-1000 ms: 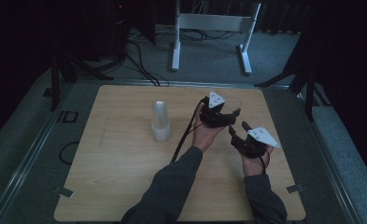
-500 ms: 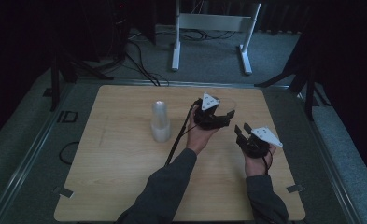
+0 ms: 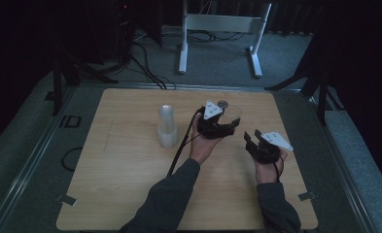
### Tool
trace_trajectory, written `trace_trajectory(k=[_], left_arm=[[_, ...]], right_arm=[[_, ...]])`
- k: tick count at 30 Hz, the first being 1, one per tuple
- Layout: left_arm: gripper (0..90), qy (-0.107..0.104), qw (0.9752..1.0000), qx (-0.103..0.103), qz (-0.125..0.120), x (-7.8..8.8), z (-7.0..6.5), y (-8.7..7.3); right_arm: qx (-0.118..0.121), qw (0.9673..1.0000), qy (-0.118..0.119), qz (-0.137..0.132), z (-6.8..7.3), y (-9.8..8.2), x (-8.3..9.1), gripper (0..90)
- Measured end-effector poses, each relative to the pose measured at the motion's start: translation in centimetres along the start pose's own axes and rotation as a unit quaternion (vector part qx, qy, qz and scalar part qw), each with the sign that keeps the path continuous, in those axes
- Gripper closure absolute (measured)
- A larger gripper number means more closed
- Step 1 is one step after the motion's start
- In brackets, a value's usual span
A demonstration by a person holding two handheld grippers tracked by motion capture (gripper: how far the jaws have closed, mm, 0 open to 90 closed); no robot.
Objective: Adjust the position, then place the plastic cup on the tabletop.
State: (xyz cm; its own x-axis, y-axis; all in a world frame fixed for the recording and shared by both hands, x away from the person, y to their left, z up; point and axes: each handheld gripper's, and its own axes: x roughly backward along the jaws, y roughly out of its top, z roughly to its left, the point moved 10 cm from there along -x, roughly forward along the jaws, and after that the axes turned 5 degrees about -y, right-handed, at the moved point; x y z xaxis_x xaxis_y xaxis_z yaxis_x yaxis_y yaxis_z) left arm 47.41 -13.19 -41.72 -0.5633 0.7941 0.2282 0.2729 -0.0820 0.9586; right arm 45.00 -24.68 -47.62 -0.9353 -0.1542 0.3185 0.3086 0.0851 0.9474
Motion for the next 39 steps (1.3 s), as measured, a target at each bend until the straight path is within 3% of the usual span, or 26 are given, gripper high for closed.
trace_trajectory(k=[24, 39], left_arm=[[29.9, -0.003, 0.9999, -0.006, -0.011, 1.4, -0.3, -0.1], [29.9, 0.011, 0.9998, -0.012, -0.014, 2.2, 0.4, -0.2]], right_arm=[[-0.007, 0.9999, -0.007, 0.008, -0.7, -0.3, -0.4, 49.5], [-0.012, 0.9999, -0.007, 0.010, -0.7, -0.3, -0.8, 49.2]])
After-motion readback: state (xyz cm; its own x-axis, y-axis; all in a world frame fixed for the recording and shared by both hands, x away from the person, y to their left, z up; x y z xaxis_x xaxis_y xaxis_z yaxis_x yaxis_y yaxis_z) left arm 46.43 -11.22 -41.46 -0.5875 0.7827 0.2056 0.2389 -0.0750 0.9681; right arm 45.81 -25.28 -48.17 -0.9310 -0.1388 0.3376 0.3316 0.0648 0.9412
